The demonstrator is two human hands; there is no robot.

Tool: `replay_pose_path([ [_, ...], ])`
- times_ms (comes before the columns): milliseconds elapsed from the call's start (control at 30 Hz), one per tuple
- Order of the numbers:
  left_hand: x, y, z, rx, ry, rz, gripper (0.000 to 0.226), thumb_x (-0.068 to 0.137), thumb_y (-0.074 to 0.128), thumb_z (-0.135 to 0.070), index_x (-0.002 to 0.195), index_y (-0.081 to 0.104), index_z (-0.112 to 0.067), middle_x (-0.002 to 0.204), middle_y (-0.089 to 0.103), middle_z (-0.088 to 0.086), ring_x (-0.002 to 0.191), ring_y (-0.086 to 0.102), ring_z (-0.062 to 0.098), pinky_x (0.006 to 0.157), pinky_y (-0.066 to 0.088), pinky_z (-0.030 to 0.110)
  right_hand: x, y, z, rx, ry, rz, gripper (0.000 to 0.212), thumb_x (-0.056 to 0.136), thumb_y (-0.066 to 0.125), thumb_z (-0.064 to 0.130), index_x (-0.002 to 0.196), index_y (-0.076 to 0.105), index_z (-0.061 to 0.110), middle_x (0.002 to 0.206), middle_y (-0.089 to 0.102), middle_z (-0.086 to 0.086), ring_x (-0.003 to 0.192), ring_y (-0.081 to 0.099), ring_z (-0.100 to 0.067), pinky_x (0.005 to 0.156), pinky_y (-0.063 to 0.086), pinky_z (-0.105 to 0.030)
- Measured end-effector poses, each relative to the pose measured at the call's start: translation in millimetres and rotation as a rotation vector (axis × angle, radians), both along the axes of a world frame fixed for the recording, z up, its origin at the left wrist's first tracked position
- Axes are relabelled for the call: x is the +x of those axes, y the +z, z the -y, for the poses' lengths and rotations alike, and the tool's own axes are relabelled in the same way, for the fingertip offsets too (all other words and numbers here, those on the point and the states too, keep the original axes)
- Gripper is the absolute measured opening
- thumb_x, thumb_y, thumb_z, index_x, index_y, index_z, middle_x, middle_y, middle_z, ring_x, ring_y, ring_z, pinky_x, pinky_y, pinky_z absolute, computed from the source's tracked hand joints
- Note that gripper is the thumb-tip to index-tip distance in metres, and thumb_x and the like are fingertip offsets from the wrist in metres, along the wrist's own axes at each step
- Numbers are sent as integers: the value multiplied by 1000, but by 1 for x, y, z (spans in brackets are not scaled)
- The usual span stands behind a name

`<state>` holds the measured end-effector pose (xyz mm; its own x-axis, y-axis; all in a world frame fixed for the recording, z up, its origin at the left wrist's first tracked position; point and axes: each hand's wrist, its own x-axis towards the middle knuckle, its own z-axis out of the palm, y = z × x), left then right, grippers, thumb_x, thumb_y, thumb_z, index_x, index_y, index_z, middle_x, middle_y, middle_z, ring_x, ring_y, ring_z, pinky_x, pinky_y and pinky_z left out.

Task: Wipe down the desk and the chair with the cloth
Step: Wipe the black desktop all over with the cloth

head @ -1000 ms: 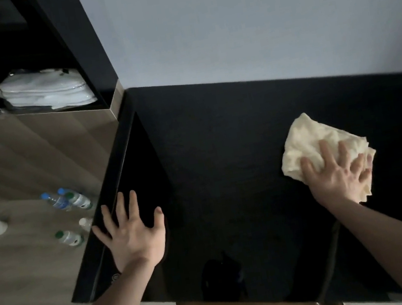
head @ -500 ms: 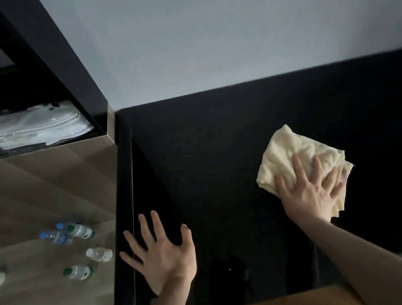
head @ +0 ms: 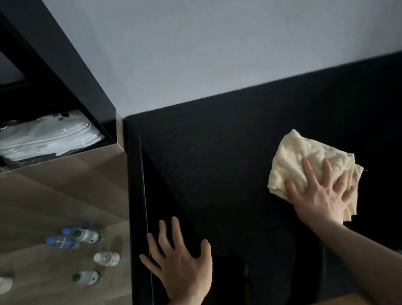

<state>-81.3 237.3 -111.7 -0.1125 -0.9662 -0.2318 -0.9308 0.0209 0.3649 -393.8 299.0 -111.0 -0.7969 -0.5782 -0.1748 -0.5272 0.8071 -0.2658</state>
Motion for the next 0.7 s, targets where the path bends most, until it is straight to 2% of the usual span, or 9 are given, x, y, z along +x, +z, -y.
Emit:
replay_pose_path([
  [67, 8, 7, 35, -5, -109, -115, 93, 87, 61, -61, 167, 23, -34, 176, 10, -4, 164, 0, 27, 132, -3, 55, 2, 1, 14, 11, -27, 13, 74, 98, 33, 79, 165, 18, 51, 178, 0, -2, 161, -18, -43, 125, -18, -66],
  [133, 18, 12, 93, -60, -104, -166, 91, 91, 70, -49, 167, 24, -31, 175, 9, -4, 163, 6, 29, 132, 12, 55, 10, 2, 37, 21, -55, 13, 74, 99, 33, 78, 166, 17, 50, 178, -2, -3, 160, -20, -43, 124, -20, -67],
  [267, 38, 6, 198, -35, -188, -81, 86, 98, 60, -51, 170, 19, -28, 178, 5, -5, 163, 8, 34, 130, 18, 54, 37, 2, 93, 33, -31, 31, 74, 100, 30, 77, 166, 10, 51, 178, -8, -4, 158, -26, -45, 121, -20, -70],
  [367, 32, -3, 220, 42, -183, -229, 81, 103, 58, -40, 171, 16, -28, 178, -4, -11, 161, 18, 26, 125, 28, 46, 68, 2, 139, 17, 66, 44, 77, 98, 32, 77, 166, 7, 52, 177, -14, -1, 157, -31, -45, 122, -17, -72],
  [500, 28, -16, 219, -41, -108, -346, 78, 100, 61, -30, 169, 24, -29, 177, 3, -17, 160, 18, 14, 119, 24, 31, 120, 5, 194, 5, 308, 67, 77, 97, 30, 76, 166, 5, 54, 177, -13, 1, 154, -36, -45, 120, -27, -68],
  [600, 36, -25, 223, -46, -105, -418, 75, 97, 50, -35, 168, 28, -27, 176, 8, -18, 158, 14, 1, 124, 20, 31, 156, 3, 228, 37, 548, 29, 78, 95, 23, 79, 166, 3, 54, 178, -11, 0, 157, -30, -48, 122, -20, -70],
  [700, 39, -33, 228, -73, -100, -459, 78, 91, 39, -38, 166, 32, -21, 176, 13, -15, 161, 13, 3, 129, 18, 32, 168, 1, 245, 27, 685, 38, 75, 97, 29, 77, 166, 11, 54, 179, -8, 1, 160, -25, -43, 123, -21, -67],
])
